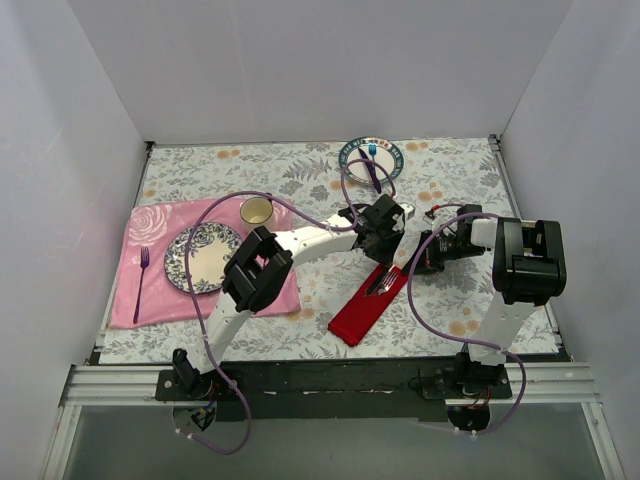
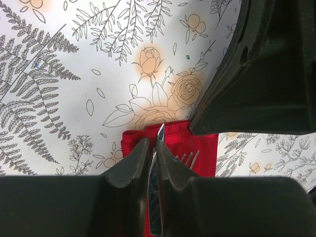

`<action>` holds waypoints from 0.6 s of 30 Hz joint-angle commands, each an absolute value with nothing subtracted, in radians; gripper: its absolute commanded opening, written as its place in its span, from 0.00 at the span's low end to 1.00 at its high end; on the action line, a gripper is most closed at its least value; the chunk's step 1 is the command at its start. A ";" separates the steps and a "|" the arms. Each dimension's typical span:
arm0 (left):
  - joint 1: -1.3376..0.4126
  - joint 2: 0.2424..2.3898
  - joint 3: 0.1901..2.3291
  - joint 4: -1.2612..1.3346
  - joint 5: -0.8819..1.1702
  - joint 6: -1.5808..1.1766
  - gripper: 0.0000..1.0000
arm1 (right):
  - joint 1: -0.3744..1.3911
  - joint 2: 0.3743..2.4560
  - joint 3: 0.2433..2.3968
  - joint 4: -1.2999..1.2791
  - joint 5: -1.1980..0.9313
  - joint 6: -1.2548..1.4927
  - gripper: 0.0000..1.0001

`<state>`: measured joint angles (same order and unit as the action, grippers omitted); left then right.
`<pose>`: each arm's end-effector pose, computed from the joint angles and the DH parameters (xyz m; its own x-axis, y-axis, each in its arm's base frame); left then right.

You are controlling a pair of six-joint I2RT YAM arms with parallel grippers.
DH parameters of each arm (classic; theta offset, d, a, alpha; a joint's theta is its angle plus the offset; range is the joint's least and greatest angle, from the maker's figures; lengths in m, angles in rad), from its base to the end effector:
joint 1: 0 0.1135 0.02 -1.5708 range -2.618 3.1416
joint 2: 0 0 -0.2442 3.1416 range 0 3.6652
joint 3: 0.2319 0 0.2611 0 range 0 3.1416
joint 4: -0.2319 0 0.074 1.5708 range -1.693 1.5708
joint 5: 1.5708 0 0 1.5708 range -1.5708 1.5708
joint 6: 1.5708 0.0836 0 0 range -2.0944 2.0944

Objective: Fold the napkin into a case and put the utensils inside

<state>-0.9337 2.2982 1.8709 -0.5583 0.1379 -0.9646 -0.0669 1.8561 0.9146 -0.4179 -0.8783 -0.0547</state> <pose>0.3031 -0.4289 0.1145 -0.9740 -0.0523 -0.2205 0.0718 0.8516 -0.5192 0.3171 0.0432 0.0532 -0.9676 0.0299 -0.2507 -0.1716 0.6504 0.7399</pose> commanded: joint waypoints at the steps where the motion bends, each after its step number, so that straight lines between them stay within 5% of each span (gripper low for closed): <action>1: -0.943 2.192 1.859 -0.575 0.140 -0.953 0.12 | -0.063 1.858 0.931 -0.405 -0.876 -0.057 0.01; 18: -0.973 2.227 1.835 -0.607 0.084 -0.905 0.19 | -0.063 1.861 0.937 -0.408 -0.870 -0.055 0.01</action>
<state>-0.9588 2.2932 1.8515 -0.5686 0.1188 -0.9337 -0.0669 1.8561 0.9146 -0.4179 -0.8783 -0.0544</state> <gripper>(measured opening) 0.185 0.023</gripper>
